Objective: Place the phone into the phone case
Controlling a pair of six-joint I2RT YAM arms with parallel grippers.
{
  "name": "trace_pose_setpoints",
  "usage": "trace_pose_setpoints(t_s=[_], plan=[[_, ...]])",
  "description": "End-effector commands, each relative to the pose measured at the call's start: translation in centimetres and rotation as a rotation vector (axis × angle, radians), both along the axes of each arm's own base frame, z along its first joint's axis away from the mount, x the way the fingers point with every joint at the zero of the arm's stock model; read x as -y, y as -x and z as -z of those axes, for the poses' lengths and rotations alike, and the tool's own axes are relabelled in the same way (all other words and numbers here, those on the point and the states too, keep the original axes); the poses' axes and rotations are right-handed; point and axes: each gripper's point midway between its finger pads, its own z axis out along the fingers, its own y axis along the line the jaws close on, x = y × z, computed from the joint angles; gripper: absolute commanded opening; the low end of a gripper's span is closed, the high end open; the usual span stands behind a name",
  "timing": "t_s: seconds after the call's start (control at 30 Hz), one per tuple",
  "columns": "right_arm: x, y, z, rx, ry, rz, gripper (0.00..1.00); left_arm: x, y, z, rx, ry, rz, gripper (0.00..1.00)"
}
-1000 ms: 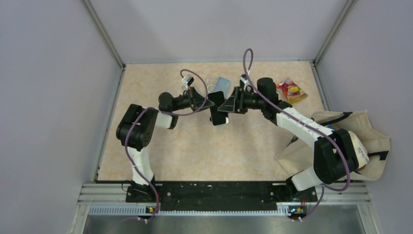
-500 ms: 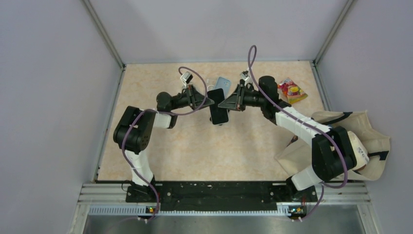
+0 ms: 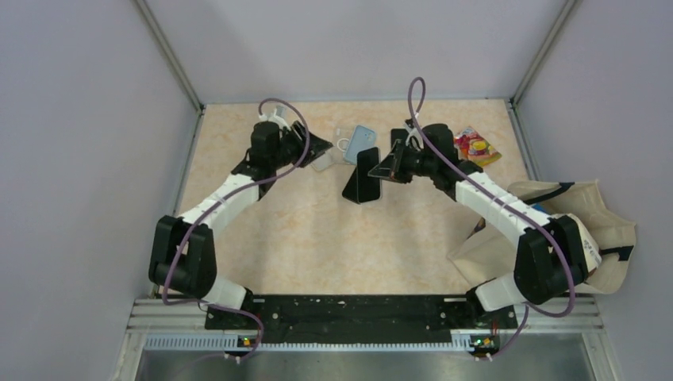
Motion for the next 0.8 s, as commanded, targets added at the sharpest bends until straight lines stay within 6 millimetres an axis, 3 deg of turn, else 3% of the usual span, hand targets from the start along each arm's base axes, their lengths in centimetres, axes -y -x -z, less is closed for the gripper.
trace_pose_setpoints(t_s=[0.0, 0.13, 0.33, 0.57, 0.77], plan=[[3.6, -0.7, -4.1, 0.133, 0.139, 0.139, 0.0, -10.5, -2.9, 7.2, -0.281, -0.541, -0.475, 0.45], [5.6, 0.7, -4.4, 0.146, 0.215, 0.179, 0.0, -12.5, -5.3, 9.3, -0.415, -0.701, -0.575, 0.38], [6.8, 3.0, -5.0, 0.156, 0.224, 0.182, 0.0, -12.9, -8.6, 12.0, -0.474, -0.802, -0.617, 0.35], [7.4, 4.2, -5.0, 0.161, 0.238, 0.175, 0.0, -11.9, -9.9, 14.8, -0.509, -0.809, -0.58, 0.37], [7.6, 4.4, -4.8, 0.165, 0.243, 0.172, 0.0, -11.2, -10.4, 15.6, -0.495, -0.777, -0.565, 0.38]])
